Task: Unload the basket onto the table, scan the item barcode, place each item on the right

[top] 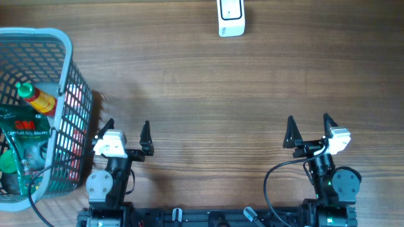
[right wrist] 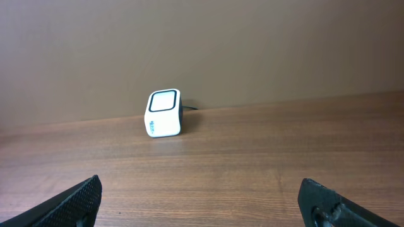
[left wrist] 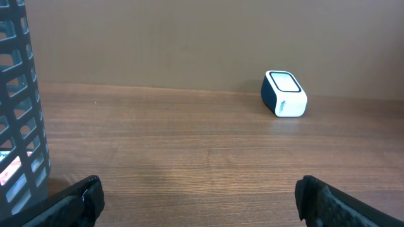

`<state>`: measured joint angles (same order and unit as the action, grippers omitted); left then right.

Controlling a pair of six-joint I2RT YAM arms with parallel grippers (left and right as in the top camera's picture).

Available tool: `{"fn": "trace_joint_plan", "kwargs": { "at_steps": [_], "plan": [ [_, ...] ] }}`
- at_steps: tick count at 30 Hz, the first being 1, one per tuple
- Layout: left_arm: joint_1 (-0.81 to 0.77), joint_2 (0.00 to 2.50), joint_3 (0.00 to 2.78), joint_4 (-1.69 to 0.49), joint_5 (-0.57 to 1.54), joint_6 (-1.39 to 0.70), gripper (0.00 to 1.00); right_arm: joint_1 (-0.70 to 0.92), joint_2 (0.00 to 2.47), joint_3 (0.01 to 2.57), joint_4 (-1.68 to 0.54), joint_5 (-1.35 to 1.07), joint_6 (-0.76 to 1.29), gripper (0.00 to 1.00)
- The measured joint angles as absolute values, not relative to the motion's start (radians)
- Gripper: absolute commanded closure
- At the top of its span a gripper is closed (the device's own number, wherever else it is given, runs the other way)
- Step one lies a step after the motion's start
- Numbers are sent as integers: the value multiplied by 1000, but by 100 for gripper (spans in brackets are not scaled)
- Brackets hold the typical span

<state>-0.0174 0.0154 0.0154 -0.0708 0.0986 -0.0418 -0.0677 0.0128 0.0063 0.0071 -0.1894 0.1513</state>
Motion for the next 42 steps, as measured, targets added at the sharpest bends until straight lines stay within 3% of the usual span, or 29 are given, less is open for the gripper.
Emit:
{"fn": "trace_joint_plan", "kwargs": {
  "at_steps": [1, 3, 5, 34, 42],
  "plan": [
    [-17, 15, 15, -71, 99, -42, 0, -68, 13, 6, 7, -189, 151, 0],
    [-17, 11, 15, -66, 96, -41, 0, -67, 443, 46, 38, -185, 147, 0],
    [-17, 15, 14, -70, 93, -41, 0, -69, 585, 5, -24, -181, 147, 0],
    [-17, 15, 14, -70, 94, -41, 0, -68, 577, 6, 7, -182, 147, 1],
    [-17, 15, 14, -70, 94, -41, 0, -68, 241, 6, 8, -182, 147, 0]
  ]
}}
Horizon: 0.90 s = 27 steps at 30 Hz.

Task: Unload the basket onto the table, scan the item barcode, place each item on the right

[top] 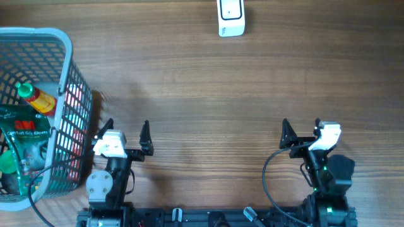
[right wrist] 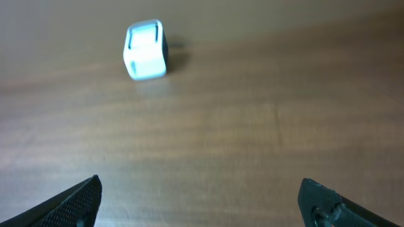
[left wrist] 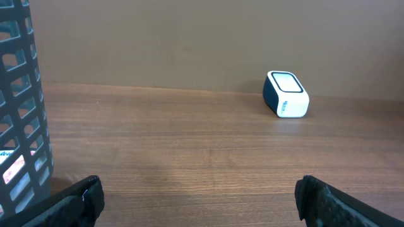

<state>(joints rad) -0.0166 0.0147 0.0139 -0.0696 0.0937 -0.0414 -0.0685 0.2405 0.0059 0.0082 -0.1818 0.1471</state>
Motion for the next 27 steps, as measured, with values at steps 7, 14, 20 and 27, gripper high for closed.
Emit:
{"fn": "trace_joint_plan", "kwargs": {
  "at_steps": [7, 14, 20, 27],
  "plan": [
    [-17, 15, 14, -70, 94, -41, 0, -68, 70, 6, 7, -182, 147, 0],
    [-17, 15, 14, -70, 94, -41, 0, -68, 19, 6, 8, -182, 147, 0],
    [-17, 15, 14, -70, 94, -41, 0, -68, 19, 6, 8, -182, 147, 0],
    [-17, 15, 14, -70, 94, -41, 0, -68, 19, 6, 8, -182, 147, 0]
  ]
}}
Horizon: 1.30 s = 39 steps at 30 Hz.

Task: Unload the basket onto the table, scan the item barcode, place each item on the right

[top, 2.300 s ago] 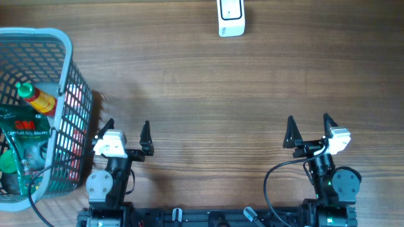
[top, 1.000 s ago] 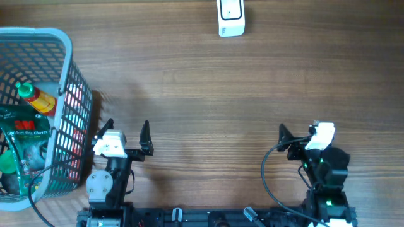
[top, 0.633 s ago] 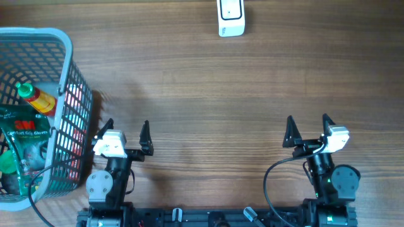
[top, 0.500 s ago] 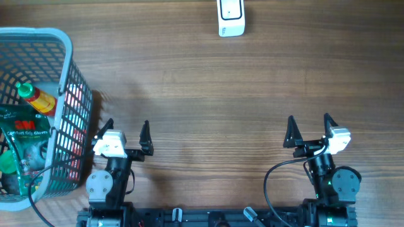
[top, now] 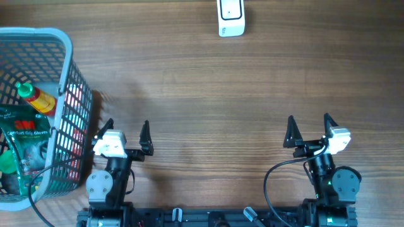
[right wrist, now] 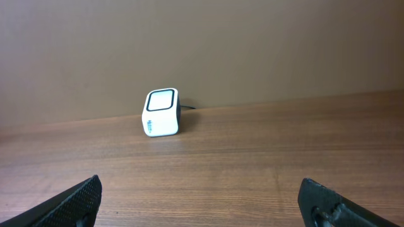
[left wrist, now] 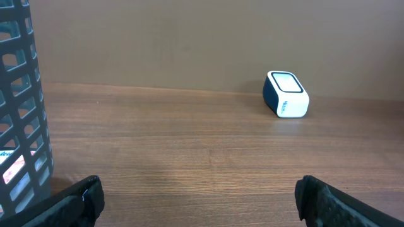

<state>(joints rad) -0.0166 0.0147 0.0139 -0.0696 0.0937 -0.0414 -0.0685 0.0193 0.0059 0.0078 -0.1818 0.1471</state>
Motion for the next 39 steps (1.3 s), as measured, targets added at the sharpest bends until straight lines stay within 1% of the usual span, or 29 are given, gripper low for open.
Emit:
{"fn": "trace_joint_plan", "kwargs": {
  "at_steps": [21, 27, 29, 32, 36, 39],
  "plan": [
    [-17, 15, 14, -67, 61, -42, 0, -69, 19, 6, 8, -182, 147, 0],
    [-17, 15, 25, -74, 284, -43, 0, -68, 19, 6, 8, -182, 147, 0],
    [-17, 17, 88, -153, 320, -51, 0, -69, 19, 6, 7, -182, 147, 0],
    [-17, 82, 283, -255, 342, -59, 0, -68, 18, 6, 7, -182, 147, 0],
    [-17, 322, 571, -392, 350, -64, 0, -68, 15, 6, 7, -182, 144, 0],
    [-17, 542, 826, -596, 327, -78, 0, -68, 14, 6, 7, -182, 144, 0]
  ]
}}
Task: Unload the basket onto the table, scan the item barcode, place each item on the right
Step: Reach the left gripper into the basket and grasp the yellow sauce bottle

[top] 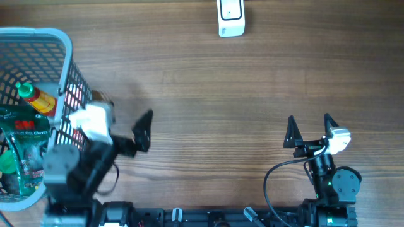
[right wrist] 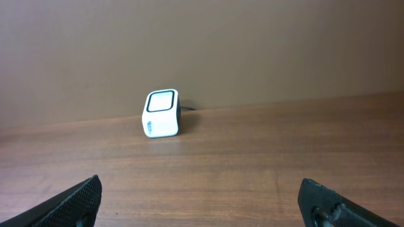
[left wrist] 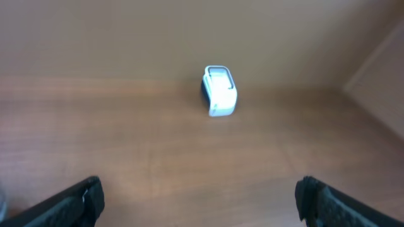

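The white barcode scanner [top: 230, 17] stands at the table's far edge; it also shows in the left wrist view as the scanner [left wrist: 219, 99] and in the right wrist view as the scanner [right wrist: 161, 112]. A grey basket [top: 66, 57] at the left holds a red-and-yellow bottle [top: 35, 96] and a green packet [top: 25, 142]. My left gripper [top: 123, 115] hangs raised beside the basket's right wall, open and empty, with its fingertips [left wrist: 79, 202] wide apart. My right gripper [top: 309, 129] rests low at the front right, open and empty [right wrist: 202, 202].
The basket's right wall [top: 79, 101] stands right beside the left arm. A black cable [top: 274, 173] loops by the right arm's base. Bare wooden tabletop [top: 221, 94] lies between the grippers and the scanner.
My left arm has lifted off its resting spot and shifted left toward the basket. Its camera now looks down on the table, and the basket is gone from its view. The right arm has not moved.
Both grippers first rested open at the front edge. Then the right arm stood tilted, looking down at the table, and after that it was back at rest. The left arm stayed still until now, when it hangs raised beside the basket.
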`<state>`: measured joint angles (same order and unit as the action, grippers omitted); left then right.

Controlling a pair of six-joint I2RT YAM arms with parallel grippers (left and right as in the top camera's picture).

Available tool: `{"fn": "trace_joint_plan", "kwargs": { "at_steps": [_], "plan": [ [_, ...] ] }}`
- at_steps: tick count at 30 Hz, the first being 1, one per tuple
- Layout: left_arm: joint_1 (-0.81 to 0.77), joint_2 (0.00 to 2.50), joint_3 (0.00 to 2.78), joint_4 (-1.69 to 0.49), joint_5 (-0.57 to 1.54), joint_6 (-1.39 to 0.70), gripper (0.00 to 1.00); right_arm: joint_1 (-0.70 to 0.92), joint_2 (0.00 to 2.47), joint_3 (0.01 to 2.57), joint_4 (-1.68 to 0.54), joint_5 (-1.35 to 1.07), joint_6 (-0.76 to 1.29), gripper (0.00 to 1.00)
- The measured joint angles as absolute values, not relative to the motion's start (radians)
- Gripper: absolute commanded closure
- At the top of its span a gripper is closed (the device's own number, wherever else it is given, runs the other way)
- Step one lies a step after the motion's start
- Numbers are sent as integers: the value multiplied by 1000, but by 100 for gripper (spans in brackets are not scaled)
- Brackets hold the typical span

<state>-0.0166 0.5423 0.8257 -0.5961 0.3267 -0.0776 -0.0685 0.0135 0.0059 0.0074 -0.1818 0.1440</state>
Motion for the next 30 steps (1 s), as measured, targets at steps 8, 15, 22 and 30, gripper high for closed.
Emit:
{"fn": "trace_joint_plan", "kwargs": {
  "at_steps": [8, 15, 22, 30],
  "plan": [
    [-17, 855, 1180, -815, 359, -88, 0, -68, 14, 6, 8, -182, 144, 1],
    [9, 1045, 1417, -813, 80, -226, 0, -68, 14, 6, 8, -182, 144, 0],
    [296, 1348, 1676, -904, -267, -508, 0, -68, 13, 6, 8, -182, 144, 0],
    [514, 1610, 1678, -999, -308, -778, 0, -69, 13, 6, 8, -182, 144, 0]
  ]
}}
